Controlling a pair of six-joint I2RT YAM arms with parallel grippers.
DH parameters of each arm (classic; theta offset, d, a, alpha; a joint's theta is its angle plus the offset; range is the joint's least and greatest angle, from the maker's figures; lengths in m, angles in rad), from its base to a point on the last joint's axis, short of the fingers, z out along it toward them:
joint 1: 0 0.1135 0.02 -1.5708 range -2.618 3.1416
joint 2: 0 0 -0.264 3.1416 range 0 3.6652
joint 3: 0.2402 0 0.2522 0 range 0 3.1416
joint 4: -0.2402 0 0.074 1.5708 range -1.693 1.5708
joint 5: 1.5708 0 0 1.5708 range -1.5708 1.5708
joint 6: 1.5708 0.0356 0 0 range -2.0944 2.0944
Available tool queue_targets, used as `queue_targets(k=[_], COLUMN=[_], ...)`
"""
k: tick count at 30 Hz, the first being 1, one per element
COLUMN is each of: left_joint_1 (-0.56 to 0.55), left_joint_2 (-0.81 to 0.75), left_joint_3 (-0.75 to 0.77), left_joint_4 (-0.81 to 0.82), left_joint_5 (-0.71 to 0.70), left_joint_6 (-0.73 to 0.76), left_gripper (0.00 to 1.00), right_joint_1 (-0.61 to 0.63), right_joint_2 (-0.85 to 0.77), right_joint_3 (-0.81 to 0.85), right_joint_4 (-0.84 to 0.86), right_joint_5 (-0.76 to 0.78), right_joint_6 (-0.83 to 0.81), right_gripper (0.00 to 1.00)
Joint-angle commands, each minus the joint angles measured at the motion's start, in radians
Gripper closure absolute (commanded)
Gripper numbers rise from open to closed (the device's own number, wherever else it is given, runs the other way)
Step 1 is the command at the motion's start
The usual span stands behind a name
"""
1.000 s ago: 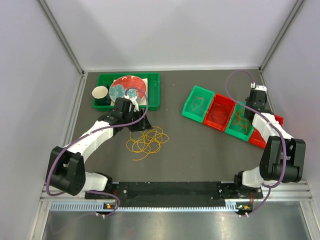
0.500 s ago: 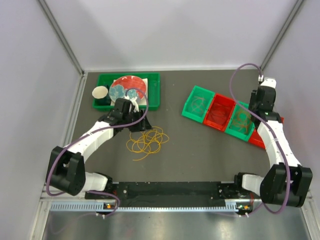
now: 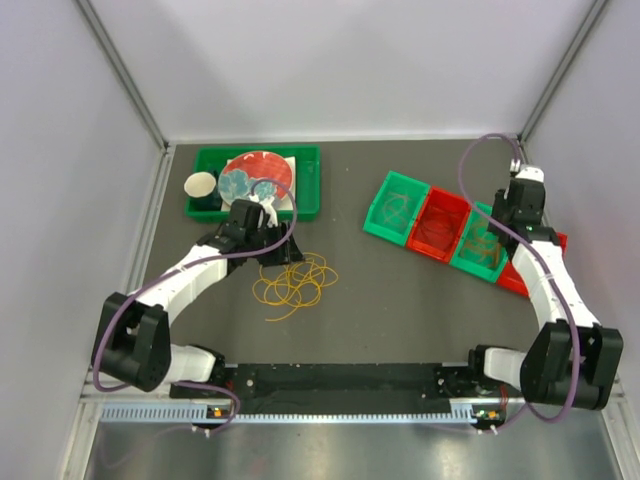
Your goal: Untangle the cables
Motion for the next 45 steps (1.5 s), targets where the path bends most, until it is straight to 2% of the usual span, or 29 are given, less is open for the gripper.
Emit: queue_targets(k=[1, 9, 14, 24, 32, 45], left_joint_1=[0.005, 0.003, 0.003, 0.003, 0.003, 0.003], left_joint_2=[-0.038, -0.024, 0.021, 0.108, 0.116, 0.087], left_joint_3=[-0.022, 0.0, 0.055, 0.162, 0.214, 0.227], left_joint_4=[0.063, 0.04, 0.002, -0.092, -0.144, -0.155], left_joint_5=[0.017, 0.057, 0.06, 0.009, -0.046, -0.065], left_joint_6=[-0.008, 0.019, 0.052, 0.076, 0.066, 0.049], left_gripper=[0.48, 0.48, 0.48, 0.48, 0.48, 0.48], right_joint_1=[0.003, -0.115, -0.115, -0.114, -0.114, -0.114], right_joint_2=[-0.107, -0.171, -0.128, -0.01, 0.046, 0.108], right_joint_3=[-0.053, -0.163, -0.125, -0.054, -0.082, -0.045], right_joint_4=[0.007, 0.021, 0.013, 0.005, 0.117, 0.137], right_joint_5=[0.153, 0.126, 0.001, 0.151, 0.138, 0.089], right_joint_6=[0.007, 0.101, 0.109, 0.092, 0.098, 0.104], right_gripper=[0.57, 0.55, 0.55, 0.53, 0.54, 0.61])
